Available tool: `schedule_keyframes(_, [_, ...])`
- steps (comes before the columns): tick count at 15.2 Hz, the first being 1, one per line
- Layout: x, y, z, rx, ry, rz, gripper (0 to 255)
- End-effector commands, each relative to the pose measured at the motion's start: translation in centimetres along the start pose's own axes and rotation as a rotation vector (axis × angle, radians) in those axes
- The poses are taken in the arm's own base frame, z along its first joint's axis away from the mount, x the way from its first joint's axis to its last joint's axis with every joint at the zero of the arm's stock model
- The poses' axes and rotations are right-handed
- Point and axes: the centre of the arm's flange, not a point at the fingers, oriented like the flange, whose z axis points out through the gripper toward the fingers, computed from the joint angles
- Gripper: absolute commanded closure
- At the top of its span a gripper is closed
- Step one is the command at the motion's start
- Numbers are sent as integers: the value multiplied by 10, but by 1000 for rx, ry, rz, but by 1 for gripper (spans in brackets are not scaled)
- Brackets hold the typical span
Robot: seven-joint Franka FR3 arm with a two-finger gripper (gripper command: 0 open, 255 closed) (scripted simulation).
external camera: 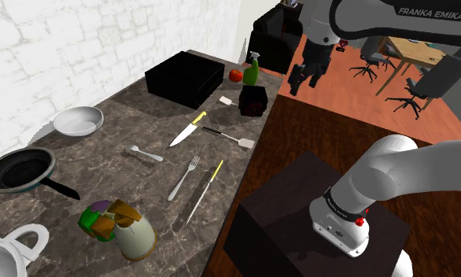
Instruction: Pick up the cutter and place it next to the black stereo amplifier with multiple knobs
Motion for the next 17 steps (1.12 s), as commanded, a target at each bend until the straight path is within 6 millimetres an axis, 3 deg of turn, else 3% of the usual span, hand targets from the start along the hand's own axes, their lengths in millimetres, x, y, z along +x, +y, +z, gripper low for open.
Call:
schedule_keyframes(1, [0, 0, 0, 0, 0, 0, 0])
schedule_keyframes(17, [-21, -131, 150, 93, -48, 408, 0])
